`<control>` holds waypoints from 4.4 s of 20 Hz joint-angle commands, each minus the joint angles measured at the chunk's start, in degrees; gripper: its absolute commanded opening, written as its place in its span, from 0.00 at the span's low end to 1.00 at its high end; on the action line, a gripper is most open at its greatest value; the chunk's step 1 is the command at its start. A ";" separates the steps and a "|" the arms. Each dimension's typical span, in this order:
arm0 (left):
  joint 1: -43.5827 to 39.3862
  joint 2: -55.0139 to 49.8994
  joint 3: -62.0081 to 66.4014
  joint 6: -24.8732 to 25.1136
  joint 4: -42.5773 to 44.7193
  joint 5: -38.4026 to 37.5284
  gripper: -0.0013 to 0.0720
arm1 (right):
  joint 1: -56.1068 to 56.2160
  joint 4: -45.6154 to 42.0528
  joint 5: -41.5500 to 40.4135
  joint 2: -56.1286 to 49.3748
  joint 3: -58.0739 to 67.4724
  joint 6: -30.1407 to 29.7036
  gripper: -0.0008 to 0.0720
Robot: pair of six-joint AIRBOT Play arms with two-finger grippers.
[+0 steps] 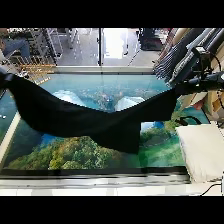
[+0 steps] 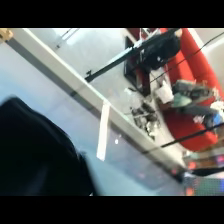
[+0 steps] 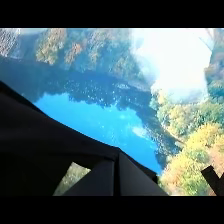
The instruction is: Fold the clothes and pants, and hang the long-sleeved shirts on hangers.
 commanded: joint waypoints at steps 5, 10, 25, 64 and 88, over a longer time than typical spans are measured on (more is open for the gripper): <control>6.45 -7.54 0.00 -0.92 16.46 -20.04 0.97 | -0.02 -0.13 0.09 -0.31 -0.07 -0.07 0.03; 13.88 -10.23 -4.61 -12.55 21.05 -30.10 0.96 | 0.04 2.93 -0.70 -0.96 -0.90 -0.07 0.03; 8.66 -20.35 -7.02 -29.88 13.00 -12.50 0.70 | 0.04 3.58 -0.22 -1.25 -0.90 -0.11 0.03; 57.86 22.32 17.29 -4.44 -24.50 -30.16 0.04 | -14.36 4.74 8.09 27.12 7.91 4.44 0.03; 9.11 -20.24 -0.50 4.81 -11.10 21.44 0.98 | 3.76 8.44 -52.46 -22.45 -15.30 12.74 0.85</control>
